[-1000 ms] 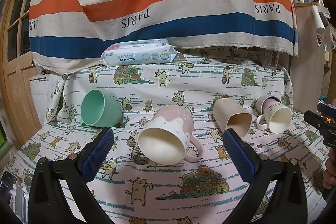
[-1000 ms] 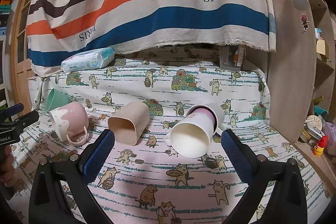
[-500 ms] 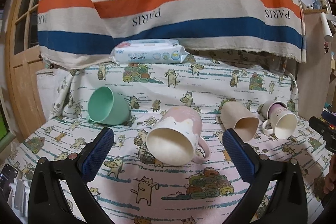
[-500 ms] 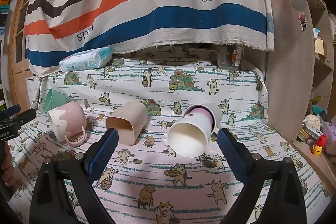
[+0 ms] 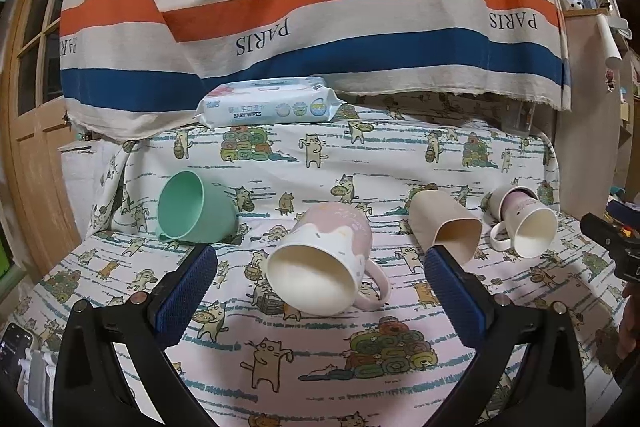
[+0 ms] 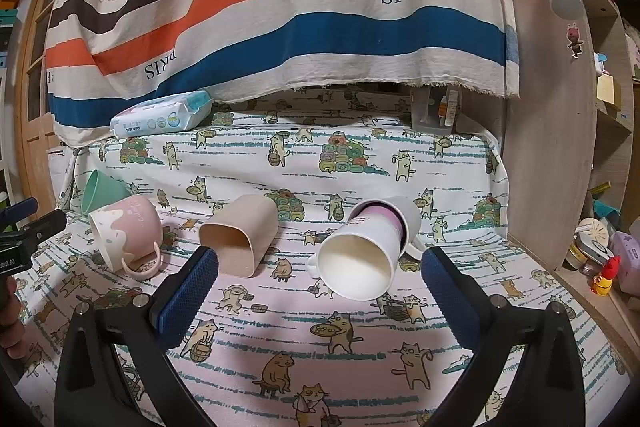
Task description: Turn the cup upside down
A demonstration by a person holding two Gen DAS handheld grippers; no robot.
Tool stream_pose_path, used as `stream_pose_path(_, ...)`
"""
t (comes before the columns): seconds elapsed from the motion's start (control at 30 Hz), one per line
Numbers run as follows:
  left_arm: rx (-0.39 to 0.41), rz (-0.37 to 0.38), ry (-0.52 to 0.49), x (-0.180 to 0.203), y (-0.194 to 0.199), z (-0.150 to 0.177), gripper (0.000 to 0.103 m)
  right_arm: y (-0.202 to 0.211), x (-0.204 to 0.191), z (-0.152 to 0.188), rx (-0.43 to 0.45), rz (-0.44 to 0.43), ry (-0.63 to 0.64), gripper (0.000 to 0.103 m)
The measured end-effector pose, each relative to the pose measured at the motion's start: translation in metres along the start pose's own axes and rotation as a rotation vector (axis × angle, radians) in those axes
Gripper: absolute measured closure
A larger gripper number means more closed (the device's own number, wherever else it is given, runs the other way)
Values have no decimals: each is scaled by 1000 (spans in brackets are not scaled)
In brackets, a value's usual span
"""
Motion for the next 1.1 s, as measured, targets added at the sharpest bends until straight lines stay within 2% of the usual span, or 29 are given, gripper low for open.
stream_pose_path(0.8,-5,55,-27,11,0,1,0,-1,3,0,-5,14,0,1)
stream_pose_path(0.93,-4,55,-56,16,1,0,0,3,-4,1,-3,-43,3,1)
stream_pose_path(1.1,59,82,-94,27,17,-18,0,12,-12,-3,4,-70,-3,1)
Point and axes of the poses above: each gripper's, at about its wrist camera, not at the fingertips, and y roughly against the way its jaws point, x to its right, z to its underside, the point moved 10 cm from there along -y, roughly the way its jaws point, and after that the axes turned 3 degrees about z, right-handed, at the moved point
